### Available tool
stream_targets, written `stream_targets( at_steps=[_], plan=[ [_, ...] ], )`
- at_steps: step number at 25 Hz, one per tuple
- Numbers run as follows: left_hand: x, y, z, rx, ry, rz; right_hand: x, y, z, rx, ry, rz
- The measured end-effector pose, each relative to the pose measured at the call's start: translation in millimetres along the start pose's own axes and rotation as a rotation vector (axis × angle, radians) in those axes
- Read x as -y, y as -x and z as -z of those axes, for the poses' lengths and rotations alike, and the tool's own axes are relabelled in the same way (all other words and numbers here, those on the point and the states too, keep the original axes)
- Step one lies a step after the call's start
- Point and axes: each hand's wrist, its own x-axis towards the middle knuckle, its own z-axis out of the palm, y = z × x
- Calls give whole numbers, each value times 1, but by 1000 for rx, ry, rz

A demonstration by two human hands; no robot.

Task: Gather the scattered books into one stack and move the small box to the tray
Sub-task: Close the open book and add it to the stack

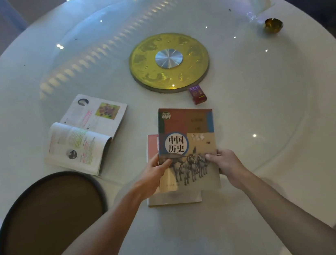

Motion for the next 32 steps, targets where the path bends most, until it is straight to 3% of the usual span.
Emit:
stream_targets(
  at_steps=[4,9,14,24,32],
  plan=[
    [30,1,27,-123,-75,66,-21,-2,-34,-29,108,-85],
    [56,-7,43,-268,-376,56,-46,-11,-60,-112,439,-66],
    [48,-9,55,-409,-738,-35,-53,-18,-70,-299,661,-25],
    [44,-22,69,-411,-1025,-150,-44,-36,-79,-312,656,8],
    [49,-19,81,-307,-1052,-126,-46,-36,-78,-321,622,-29]
  ],
)
